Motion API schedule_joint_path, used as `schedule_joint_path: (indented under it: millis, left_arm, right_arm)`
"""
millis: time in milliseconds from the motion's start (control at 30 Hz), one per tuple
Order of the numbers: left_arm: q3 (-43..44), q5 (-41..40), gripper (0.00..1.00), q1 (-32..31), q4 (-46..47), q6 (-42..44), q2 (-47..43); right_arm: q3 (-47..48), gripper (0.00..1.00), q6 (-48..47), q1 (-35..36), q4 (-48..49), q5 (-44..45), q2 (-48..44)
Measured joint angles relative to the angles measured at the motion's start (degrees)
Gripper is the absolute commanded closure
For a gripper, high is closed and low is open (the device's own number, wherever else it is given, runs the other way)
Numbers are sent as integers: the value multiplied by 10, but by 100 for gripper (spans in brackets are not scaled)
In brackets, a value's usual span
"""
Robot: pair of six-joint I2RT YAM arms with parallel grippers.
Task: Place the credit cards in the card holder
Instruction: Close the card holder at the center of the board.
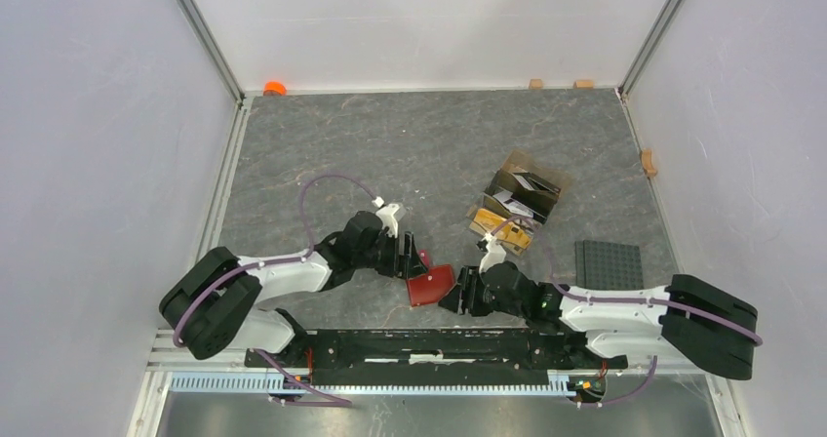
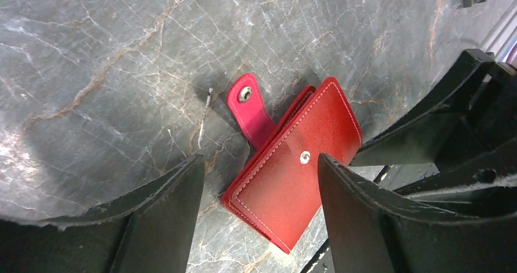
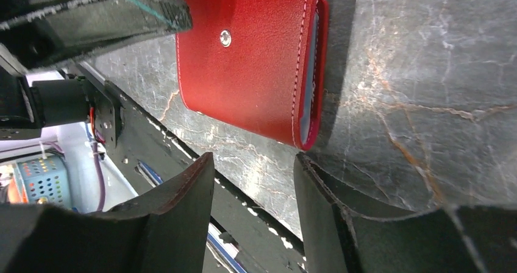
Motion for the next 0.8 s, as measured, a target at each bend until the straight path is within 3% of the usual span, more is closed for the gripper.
schedule_joint_path:
  millis: [267,533,667,800]
  left_arm:
    - [-95,43,24,-28,141,-42,-31]
    - [-134,86,24,-53,200,-92,-35]
    - [-137,79,22,-56,160,-109,-76]
    - [-114,19,15,-55,17,-116,-183]
  right_arm:
    - [4,47,1,-26,45,15,39]
    - [50,47,-89,-105,41,49,91]
    - [84,39,-141,-117,13,58,106]
    - [100,36,-174,-118,-37,65,76]
